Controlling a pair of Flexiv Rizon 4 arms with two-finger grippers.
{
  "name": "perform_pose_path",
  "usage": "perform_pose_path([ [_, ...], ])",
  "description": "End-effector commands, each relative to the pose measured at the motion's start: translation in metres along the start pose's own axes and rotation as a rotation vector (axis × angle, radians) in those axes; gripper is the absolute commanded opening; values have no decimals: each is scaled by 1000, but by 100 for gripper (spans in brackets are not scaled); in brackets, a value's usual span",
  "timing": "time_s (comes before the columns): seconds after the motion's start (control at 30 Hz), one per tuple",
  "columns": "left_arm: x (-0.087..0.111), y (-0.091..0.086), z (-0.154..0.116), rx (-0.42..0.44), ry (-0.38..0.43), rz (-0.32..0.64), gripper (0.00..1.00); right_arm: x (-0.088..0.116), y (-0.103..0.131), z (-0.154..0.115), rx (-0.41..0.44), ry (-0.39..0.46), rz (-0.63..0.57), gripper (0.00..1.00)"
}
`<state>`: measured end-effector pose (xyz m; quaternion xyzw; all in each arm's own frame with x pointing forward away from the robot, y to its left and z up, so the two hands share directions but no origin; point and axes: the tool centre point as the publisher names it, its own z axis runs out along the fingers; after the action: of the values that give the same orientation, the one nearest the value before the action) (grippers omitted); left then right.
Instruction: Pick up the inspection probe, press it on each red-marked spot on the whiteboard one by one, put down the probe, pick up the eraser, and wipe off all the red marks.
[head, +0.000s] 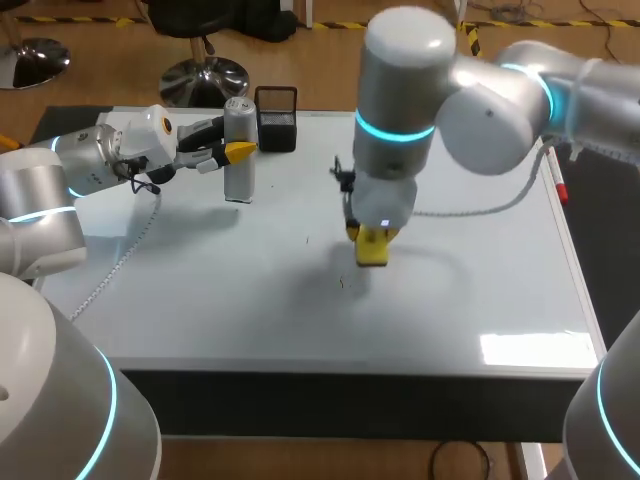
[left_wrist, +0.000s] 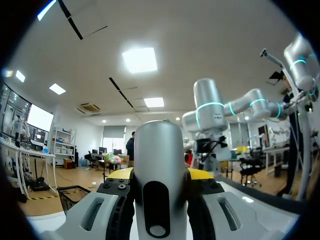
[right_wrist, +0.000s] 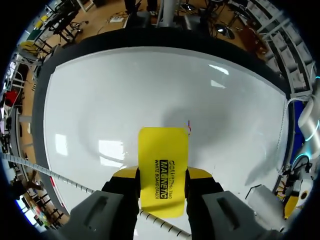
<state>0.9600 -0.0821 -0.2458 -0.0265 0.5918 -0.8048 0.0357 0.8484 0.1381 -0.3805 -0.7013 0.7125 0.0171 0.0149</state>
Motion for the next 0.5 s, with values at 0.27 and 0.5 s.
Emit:
perform_pose_path([
  [0.27, 1, -2, 1, -3, -1, 0, 0, 21, -81, -13, -68, 16, 59, 0],
  [0.5, 1, -2, 1, -3, -1, 0, 0, 27, -100, -10, -60, 0, 81, 0],
])
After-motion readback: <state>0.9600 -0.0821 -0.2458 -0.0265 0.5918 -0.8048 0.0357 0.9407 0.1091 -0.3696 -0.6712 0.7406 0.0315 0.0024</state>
